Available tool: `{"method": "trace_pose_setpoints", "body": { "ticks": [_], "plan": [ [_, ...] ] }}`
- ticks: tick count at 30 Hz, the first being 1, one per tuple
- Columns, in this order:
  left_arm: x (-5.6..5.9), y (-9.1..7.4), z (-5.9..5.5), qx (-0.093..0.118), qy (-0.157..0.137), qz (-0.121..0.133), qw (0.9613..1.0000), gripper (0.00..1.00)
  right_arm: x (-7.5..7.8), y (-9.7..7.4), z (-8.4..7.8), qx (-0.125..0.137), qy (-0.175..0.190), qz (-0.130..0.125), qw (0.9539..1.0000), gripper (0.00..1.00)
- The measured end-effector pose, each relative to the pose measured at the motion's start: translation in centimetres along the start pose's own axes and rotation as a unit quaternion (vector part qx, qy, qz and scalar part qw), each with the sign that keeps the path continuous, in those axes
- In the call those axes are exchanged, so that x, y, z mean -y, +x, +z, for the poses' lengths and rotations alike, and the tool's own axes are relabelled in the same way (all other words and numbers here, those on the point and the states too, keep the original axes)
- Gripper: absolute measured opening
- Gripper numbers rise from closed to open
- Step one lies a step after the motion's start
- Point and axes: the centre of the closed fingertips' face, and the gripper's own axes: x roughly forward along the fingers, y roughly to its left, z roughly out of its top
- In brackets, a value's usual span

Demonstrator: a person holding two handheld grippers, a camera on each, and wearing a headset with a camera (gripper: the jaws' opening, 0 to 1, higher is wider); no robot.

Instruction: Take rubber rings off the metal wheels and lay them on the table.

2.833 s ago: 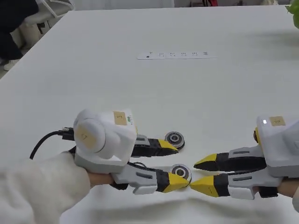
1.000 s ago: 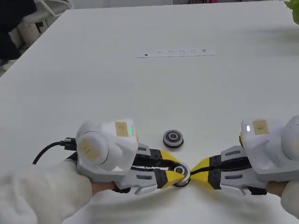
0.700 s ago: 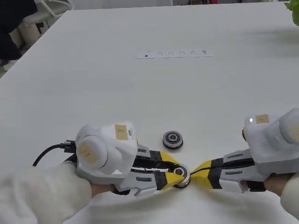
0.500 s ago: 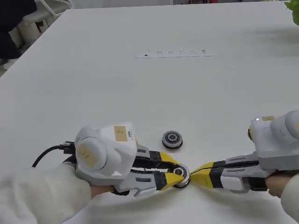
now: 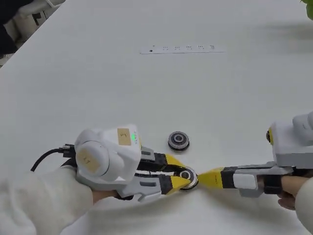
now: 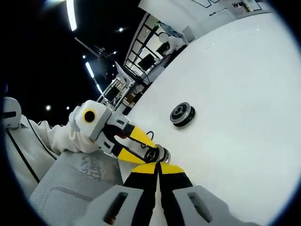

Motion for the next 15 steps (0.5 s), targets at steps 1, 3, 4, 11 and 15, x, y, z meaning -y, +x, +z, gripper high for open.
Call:
{"method": "trace_pose_setpoints", "body": {
  "ticks": [1,3,4,11,15],
  "plan": [
    [0.00,0.00,0.00,0.000,0.000,0.000,1.0000,0.14,-0.07,0.00,0.09,0.002,0.001,0.001,1.0000,0.00],
    [0.00,0.01,0.02,0.000,0.001,0.000,1.0000,0.14,-0.25,0.06,0.23,0.005,0.004,0.004,1.0000,0.00],
    [0.00,0.01,0.02,0.000,0.000,0.001,1.0000,0.14,-0.29,0.05,0.22,0.005,0.002,0.004,1.0000,0.00],
    [0.01,0.04,0.07,0.000,-0.001,0.002,1.0000,0.14,-0.57,0.19,0.36,0.005,0.004,0.007,1.0000,0.00],
    [0.02,0.07,0.09,0.000,0.000,0.001,1.0000,0.14,-0.65,0.22,0.38,0.004,0.002,0.009,1.0000,0.00]
  ]
}}
